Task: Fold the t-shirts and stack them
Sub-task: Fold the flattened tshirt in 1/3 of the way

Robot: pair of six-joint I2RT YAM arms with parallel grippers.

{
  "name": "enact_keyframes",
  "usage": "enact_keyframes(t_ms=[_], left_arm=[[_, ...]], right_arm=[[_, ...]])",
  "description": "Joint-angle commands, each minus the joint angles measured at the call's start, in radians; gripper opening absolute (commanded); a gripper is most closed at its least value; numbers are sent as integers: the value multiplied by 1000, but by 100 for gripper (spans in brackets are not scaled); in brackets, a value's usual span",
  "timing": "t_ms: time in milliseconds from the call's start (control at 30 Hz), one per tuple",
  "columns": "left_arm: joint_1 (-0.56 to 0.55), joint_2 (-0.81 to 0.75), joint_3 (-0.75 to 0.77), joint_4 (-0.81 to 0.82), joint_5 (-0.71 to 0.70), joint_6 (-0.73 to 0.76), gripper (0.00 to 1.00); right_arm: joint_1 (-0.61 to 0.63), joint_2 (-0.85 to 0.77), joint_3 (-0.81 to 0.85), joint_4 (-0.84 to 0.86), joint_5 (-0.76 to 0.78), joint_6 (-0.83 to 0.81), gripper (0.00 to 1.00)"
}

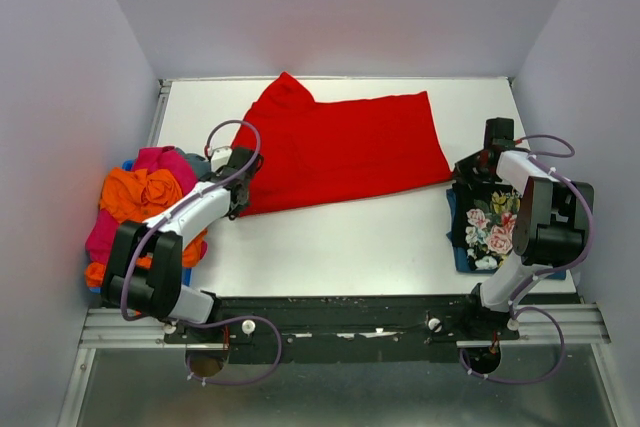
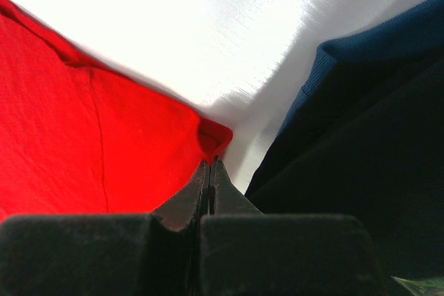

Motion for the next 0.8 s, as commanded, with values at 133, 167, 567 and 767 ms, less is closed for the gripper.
enact_keyframes(t_ms=[133, 167, 567, 767], left_arm=[[-37, -107, -23, -96, 6, -69, 22], [-49, -137, -39, -101, 6, -86, 30], [-63, -584, -421, 313, 166, -526, 48], [-63, -515, -462, 356, 83, -769, 45]], right_arm=[[-11, -31, -10, -15, 24, 16, 1], [-13, -34, -11, -15, 27, 16, 1], [-11, -34, -22, -1, 0, 16, 1], [-11, -40, -26, 2, -5, 18, 1]])
